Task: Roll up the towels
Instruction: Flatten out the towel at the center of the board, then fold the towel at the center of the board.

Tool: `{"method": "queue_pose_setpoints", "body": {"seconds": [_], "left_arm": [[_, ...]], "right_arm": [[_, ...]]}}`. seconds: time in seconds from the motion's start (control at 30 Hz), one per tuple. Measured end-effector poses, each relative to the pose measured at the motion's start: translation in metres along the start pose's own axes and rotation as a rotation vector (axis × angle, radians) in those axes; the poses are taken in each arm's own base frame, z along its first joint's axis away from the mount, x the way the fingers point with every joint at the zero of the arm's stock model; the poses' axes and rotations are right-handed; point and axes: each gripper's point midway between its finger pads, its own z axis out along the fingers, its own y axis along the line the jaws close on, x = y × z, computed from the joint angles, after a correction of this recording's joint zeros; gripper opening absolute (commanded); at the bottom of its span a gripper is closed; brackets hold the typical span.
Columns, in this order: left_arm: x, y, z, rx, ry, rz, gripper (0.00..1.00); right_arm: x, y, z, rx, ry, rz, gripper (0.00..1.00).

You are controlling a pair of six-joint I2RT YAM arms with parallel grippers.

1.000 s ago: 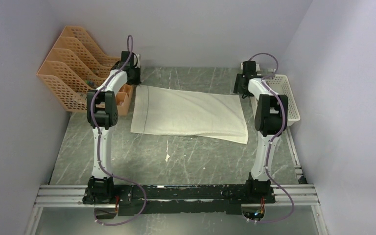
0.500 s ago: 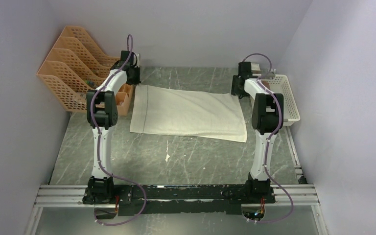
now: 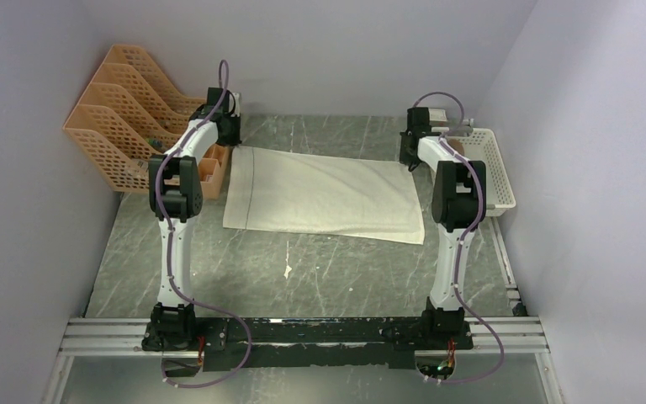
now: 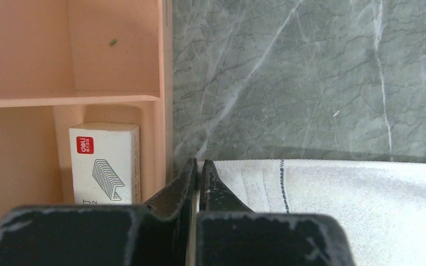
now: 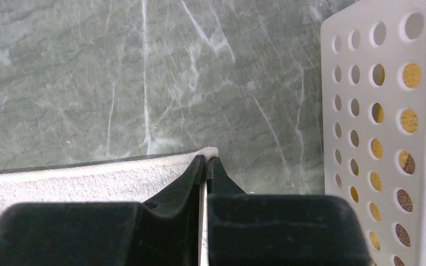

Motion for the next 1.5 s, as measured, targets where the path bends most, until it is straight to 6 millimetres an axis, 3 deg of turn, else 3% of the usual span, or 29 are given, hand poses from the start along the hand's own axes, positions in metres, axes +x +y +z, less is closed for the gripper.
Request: {"method": "queue_pose_setpoints", "body": {"seconds": [0.17,0.3,0.53,0.63,0.73,0.9,1.13,1.2,1.37,1.5], "left_arm": [[-0.004,0.001,-0.001,0.006,-0.009,-0.004,0.07],[-0.024,-0.005,-0.001,0.039,-0.06,-0.002,0.07],[-0.061,-0.017,0.0,0.107,-0.193,0.01,0.07],[-0.073,-0.021,-0.002,0.125,-0.242,0.017,0.07],[-0.081,-0.023,-0.005,0.14,-0.285,0.029,0.07],[-0.055,-0.027,-0.024,0.168,-0.296,0.045,0.07],[-0.029,-0.032,-0.074,0.196,-0.38,0.058,0.07],[-0.023,-0.033,-0.085,0.203,-0.407,0.056,0.07],[0.01,-0.035,-0.099,0.218,-0.403,0.028,0.07],[0.037,-0.035,-0.104,0.225,-0.374,0.0,0.07]], "right_arm": [[-0.004,-0.002,0.001,-0.036,-0.014,0.047,0.0],[-0.015,-0.01,0.005,-0.041,-0.024,0.079,0.0],[-0.073,-0.019,0.014,-0.034,-0.136,0.107,0.0],[-0.079,-0.024,0.011,-0.025,-0.163,0.106,0.0],[-0.071,-0.029,0.006,-0.012,-0.173,0.099,0.0],[-0.058,-0.037,-0.027,0.005,-0.225,0.078,0.0],[-0.07,-0.047,-0.117,-0.016,-0.465,0.057,0.0],[-0.066,-0.046,-0.133,-0.032,-0.511,0.049,0.0],[-0.028,-0.044,-0.134,-0.049,-0.473,0.042,0.0],[0.015,-0.044,-0.13,-0.053,-0.392,0.057,0.0]]}}
